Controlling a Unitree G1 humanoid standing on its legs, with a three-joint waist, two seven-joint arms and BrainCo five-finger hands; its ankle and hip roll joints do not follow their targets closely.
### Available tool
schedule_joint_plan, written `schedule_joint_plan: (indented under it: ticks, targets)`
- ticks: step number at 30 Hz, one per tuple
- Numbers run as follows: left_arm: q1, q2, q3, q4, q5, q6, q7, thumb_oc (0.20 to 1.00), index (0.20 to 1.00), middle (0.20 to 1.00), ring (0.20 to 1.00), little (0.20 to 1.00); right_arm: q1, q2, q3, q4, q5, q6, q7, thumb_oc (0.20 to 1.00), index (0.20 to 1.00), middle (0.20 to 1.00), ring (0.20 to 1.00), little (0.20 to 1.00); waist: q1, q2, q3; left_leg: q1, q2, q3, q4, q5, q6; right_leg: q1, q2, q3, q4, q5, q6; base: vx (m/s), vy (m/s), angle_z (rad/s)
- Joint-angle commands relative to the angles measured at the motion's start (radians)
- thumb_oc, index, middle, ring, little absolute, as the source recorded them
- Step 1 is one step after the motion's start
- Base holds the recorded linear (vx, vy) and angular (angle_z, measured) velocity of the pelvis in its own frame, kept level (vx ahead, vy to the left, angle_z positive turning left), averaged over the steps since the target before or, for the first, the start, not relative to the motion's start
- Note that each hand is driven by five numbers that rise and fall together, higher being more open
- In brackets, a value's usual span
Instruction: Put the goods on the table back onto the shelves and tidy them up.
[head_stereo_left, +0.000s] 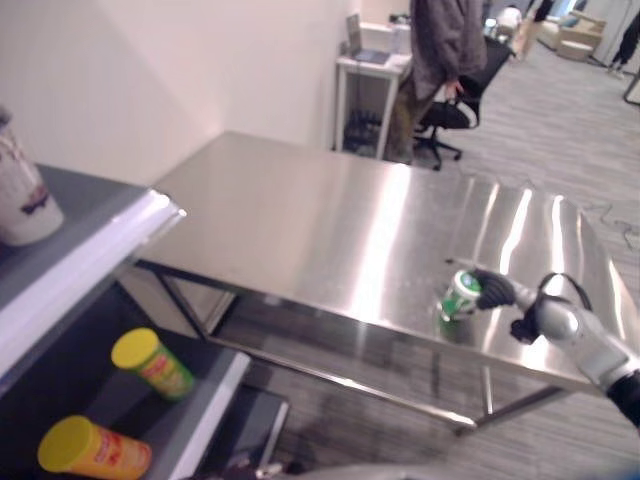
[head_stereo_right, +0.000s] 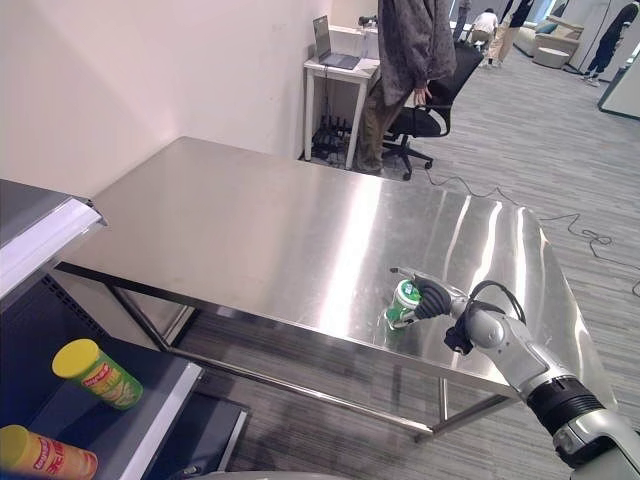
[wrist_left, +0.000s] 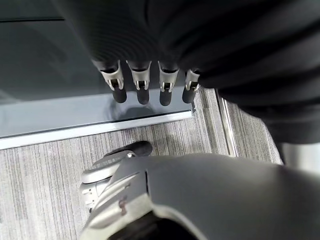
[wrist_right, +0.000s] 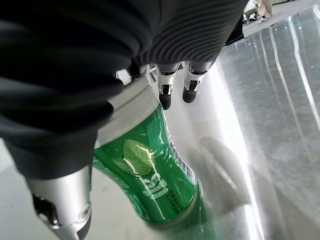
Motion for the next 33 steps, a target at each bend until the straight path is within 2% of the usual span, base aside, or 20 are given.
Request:
schedule_joint_plan:
  ticks: [1,17,22,23,25,27,29,31,32,33]
  targets:
    - [-0.033,-0.048,-0.052,0.088,0.026,-0.004,-0.006,1.0,1.0,1.0,1.0,1.0,-0.046,0.02,-0.021,0.011,-0.028,-0.011,-0.021,0.2,0.2,0.2,0.2,0.2,0.061,-0.01,0.01,0.086,0.02,0.011,0.008,-0.134,-0.007,-0.031,0.003,0.013,0.008,-0.011,0.023,0.0,0.0,0.0]
    - [-0.031,-0.046,-0.049,0.086,0.041,-0.006,0.003,1.0,1.0,1.0,1.0,1.0,-0.016,0.022,-0.066,-0.009,-0.077,-0.013,-0.058,0.2,0.2,0.2,0.2,0.2,0.058,-0.01,0.006,0.089,0.017,0.015,0.008,-0.138,-0.003,-0.03,0.001,0.021,0.008,-0.007,0.025,0.0,0.0,0.0]
    - [-0.031,-0.051,-0.036,0.091,0.041,-0.008,0.002,1.0,1.0,1.0,1.0,1.0,0.027,-0.011,-0.195,-0.114,-0.033,-0.029,-0.105,0.2,0.2,0.2,0.2,0.2,0.054,-0.005,0.004,0.093,0.014,0.02,0.008,-0.145,0.002,-0.034,-0.001,0.033,0.009,-0.003,0.029,-0.01,0.03,-0.01]
    - [-0.027,-0.052,-0.023,0.093,0.036,-0.009,0.001,1.0,1.0,1.0,1.0,1.0,0.052,-0.033,-0.274,-0.186,-0.003,-0.04,-0.124,0.2,0.2,0.2,0.2,0.2,0.05,-0.004,0.002,0.097,0.012,0.021,0.008,-0.15,0.006,-0.036,-0.001,0.042,0.01,-0.001,0.031,-0.01,0.043,-0.05]
    - [-0.024,-0.054,-0.017,0.092,0.033,-0.011,-0.002,1.0,1.0,1.0,1.0,1.0,0.095,-0.051,-0.357,-0.261,0.02,-0.05,-0.134,0.2,0.2,0.2,0.2,0.2,0.052,-0.003,0.001,0.102,0.01,0.023,0.008,-0.154,0.011,-0.037,-0.003,0.051,0.015,-0.001,0.034,-0.01,0.052,-0.05]
    - [-0.023,-0.053,-0.015,0.09,0.031,-0.011,-0.004,1.0,1.0,1.0,1.0,1.0,0.115,-0.059,-0.399,-0.286,0.032,-0.054,-0.14,0.2,0.2,0.2,0.2,0.2,0.052,-0.003,0.001,0.104,0.008,0.023,0.008,-0.155,0.014,-0.038,-0.005,0.054,0.019,-0.001,0.036,-0.01,0.031,-0.05]
    - [-0.017,-0.054,-0.012,0.086,0.028,-0.011,-0.008,1.0,1.0,1.0,1.0,1.0,0.145,-0.065,-0.462,-0.32,0.046,-0.058,-0.147,0.2,0.2,0.2,0.2,0.2,0.052,-0.001,0.005,0.103,0.006,0.019,0.014,-0.159,0.024,-0.058,-0.011,0.059,0.057,-0.01,0.037,-0.08,0.049,-0.08]
    - [-0.02,-0.055,-0.002,0.073,0.01,-0.012,-0.009,1.0,1.0,1.0,1.0,1.0,0.139,-0.055,-0.498,-0.344,0.038,-0.058,-0.16,0.2,0.2,0.2,0.2,0.2,0.06,0.012,0.05,0.082,0.003,0.043,0.043,-0.165,0.044,-0.169,-0.018,0.04,0.215,-0.002,0.067,-0.21,0.05,-0.11]
    - [-0.021,-0.055,-0.001,0.073,0.009,-0.012,-0.009,1.0,1.0,1.0,1.0,1.0,0.136,-0.054,-0.496,-0.344,0.037,-0.058,-0.16,0.2,0.2,0.2,0.2,0.2,0.063,0.011,0.049,0.079,0.002,0.046,0.045,-0.166,0.045,-0.177,-0.018,0.043,0.224,-0.005,0.067,-0.23,-0.039,-0.39]
    - [-0.024,-0.047,0.018,0.075,-0.006,-0.007,-0.006,1.0,1.0,1.0,1.0,1.0,0.136,-0.032,-0.504,-0.369,0.022,-0.053,-0.161,0.2,0.2,0.2,0.2,0.2,0.067,0.017,0.086,0.058,0.008,0.034,0.068,-0.154,0.051,-0.264,-0.023,0.059,0.38,0.022,0.123,-0.15,-0.05,-0.52]
